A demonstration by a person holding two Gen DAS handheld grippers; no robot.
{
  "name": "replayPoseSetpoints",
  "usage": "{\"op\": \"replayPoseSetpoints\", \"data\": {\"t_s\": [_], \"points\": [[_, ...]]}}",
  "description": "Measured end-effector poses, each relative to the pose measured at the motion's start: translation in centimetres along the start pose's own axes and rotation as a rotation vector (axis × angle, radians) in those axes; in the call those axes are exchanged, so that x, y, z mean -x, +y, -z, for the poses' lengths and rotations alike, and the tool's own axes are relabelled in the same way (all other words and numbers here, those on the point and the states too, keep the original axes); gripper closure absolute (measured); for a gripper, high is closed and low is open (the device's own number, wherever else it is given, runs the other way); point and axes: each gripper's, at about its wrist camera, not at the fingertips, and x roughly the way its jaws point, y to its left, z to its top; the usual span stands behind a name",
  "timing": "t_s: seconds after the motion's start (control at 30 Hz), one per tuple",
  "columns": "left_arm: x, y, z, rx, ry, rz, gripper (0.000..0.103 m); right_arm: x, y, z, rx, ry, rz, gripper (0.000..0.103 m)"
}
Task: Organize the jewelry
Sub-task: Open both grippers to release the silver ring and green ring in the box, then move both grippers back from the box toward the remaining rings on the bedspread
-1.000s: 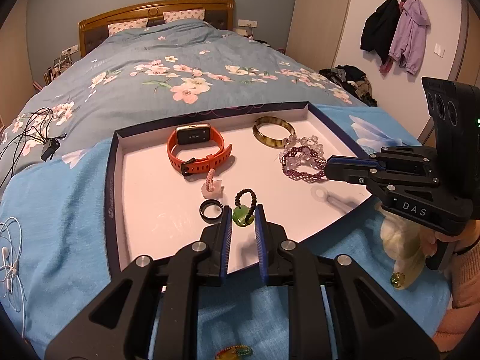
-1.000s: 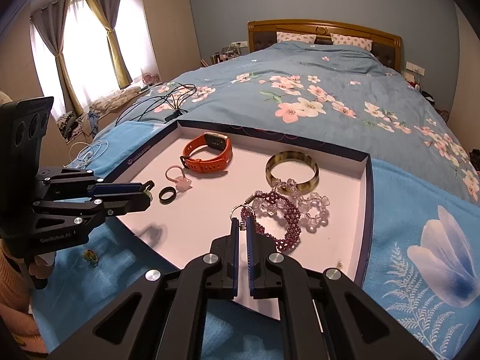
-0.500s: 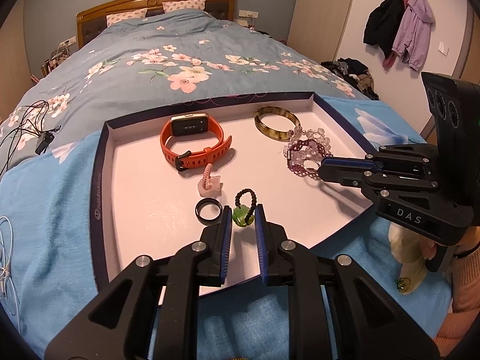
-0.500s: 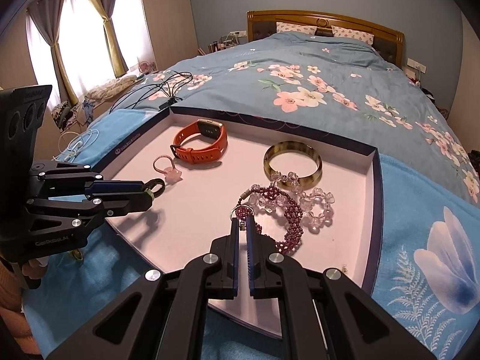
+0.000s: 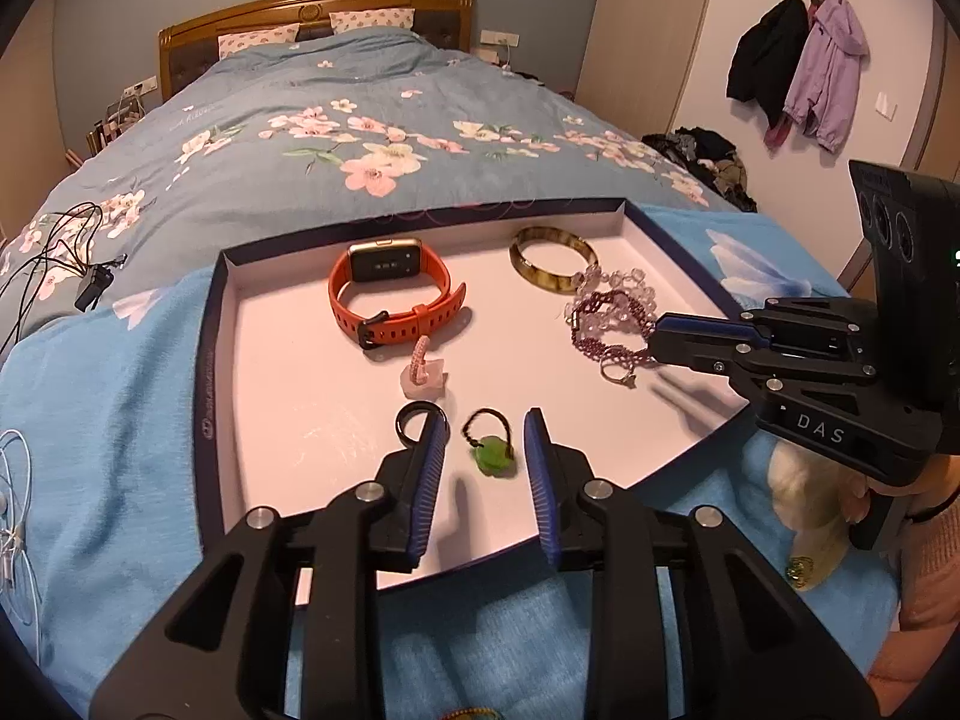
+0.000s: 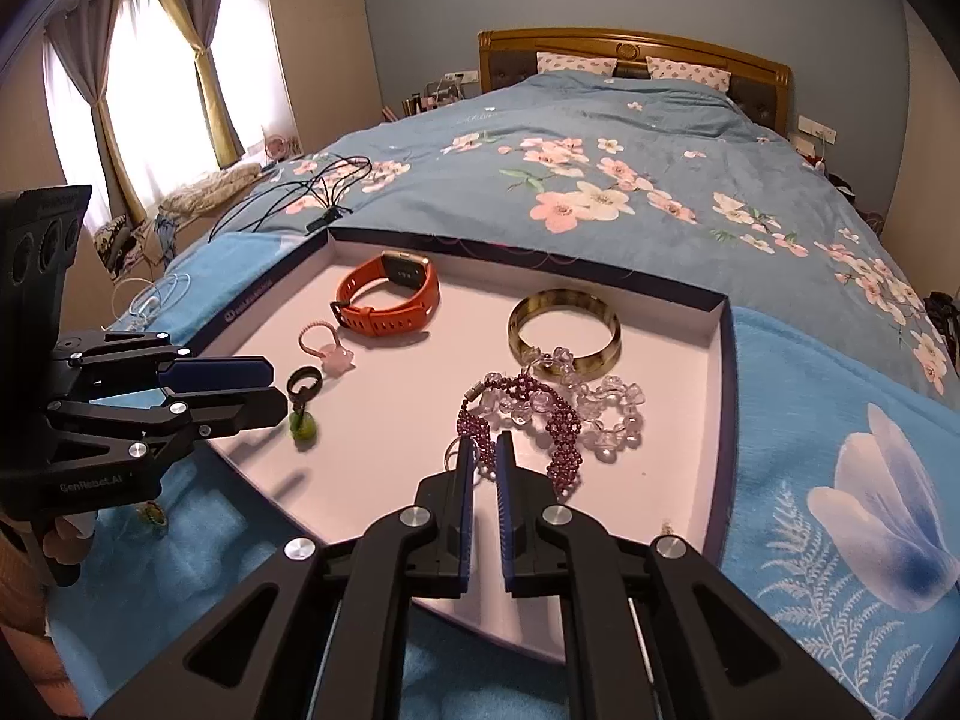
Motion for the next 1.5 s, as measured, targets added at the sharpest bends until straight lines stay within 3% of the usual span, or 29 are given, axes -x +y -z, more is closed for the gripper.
{"op": "replayPoseSetpoints", "data": {"t_s": [0.63,1.1,1.5], "points": [[8.8,1.3,3.3,0.020,-0.139,-0.044,0.055,5.5,0.2,2.1,-0.026,-0.073,-0.044,0.068],[9.6,0.4,8.7,-0.027,-0.067,-0.035,0.046,7.2,1.5,8.8,-0.031,0.035,-0.083,0.064],[8.4,-0.6,10.0,-0.059,-0.010,-0.033,0.046,7.8,2.4,11.0,-0.025,0.065,-0.102,0.064]]}}
